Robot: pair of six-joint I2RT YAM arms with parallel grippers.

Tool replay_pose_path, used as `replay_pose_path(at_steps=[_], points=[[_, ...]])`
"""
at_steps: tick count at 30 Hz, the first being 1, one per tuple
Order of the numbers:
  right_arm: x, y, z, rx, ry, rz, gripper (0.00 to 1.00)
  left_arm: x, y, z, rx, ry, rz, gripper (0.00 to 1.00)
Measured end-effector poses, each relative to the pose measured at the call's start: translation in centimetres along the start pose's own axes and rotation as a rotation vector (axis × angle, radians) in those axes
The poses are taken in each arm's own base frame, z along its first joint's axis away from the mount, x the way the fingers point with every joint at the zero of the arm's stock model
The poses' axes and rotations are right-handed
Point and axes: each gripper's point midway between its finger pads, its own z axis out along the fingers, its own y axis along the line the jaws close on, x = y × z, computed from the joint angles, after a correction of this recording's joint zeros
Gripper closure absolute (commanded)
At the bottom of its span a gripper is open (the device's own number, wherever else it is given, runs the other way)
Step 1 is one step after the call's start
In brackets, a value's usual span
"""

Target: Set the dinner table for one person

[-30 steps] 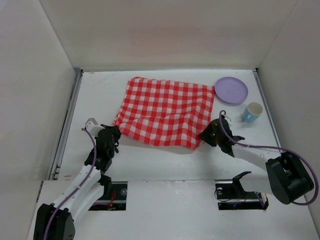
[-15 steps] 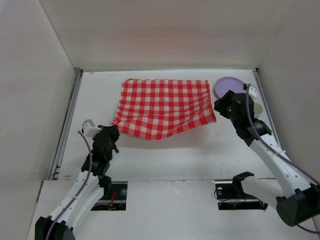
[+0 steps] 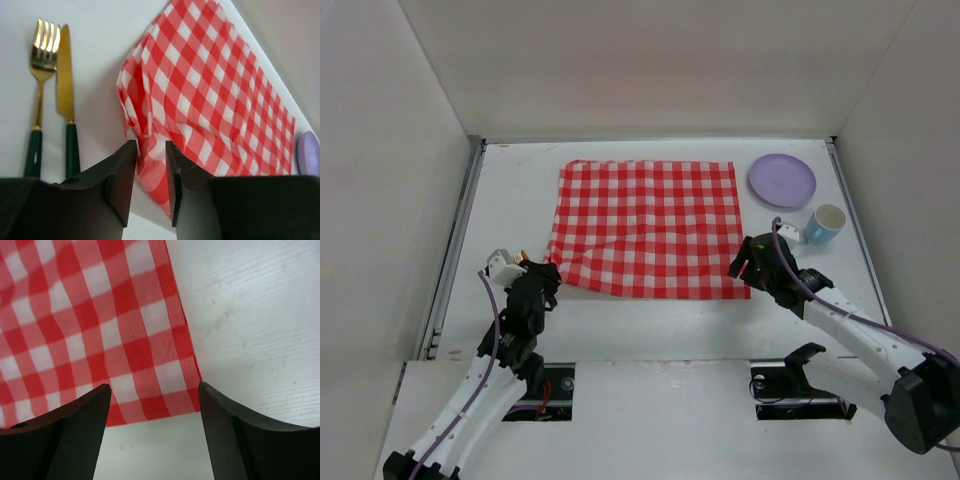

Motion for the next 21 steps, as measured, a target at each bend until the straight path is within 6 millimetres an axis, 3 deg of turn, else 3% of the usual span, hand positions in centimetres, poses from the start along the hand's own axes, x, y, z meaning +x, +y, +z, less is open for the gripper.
replay_pose_path(at_steps=[4,7,9,12,18,21], points=[[2.5,-0.7,1.1,0.040,0.070,-0.017,0.26,-3.3,-0.4,-0.8,-0.033,-0.097,0.024,0.64],[2.9,-1.3,1.7,0.080,0.078,-0.022,0.27,-6.2,-1.5,-1.6,-0.032,-0.186,0.002,0.63],[2.8,-1.7,1.9,0.105,0.067,-0.026,0.29,-6.6,-1.7,-1.7,-0.035,-0.201,0.008,0.60],[2.7,-2.1,2.1,0.125,0.060,-0.029,0.32,-5.0,-1.8,-1.1,-0.048,-0.154,0.064,0.59],[3.8,-2.8,3.2,0.162,0.116,-0.053,0.34,1.5,-2.4,1.0,-0.040,0.041,0.213,0.60],[4.6,-3.1,3.9,0.189,0.158,-0.081,0.42,3.4,-1.9,1.5,-0.043,0.094,0.236,0.60]])
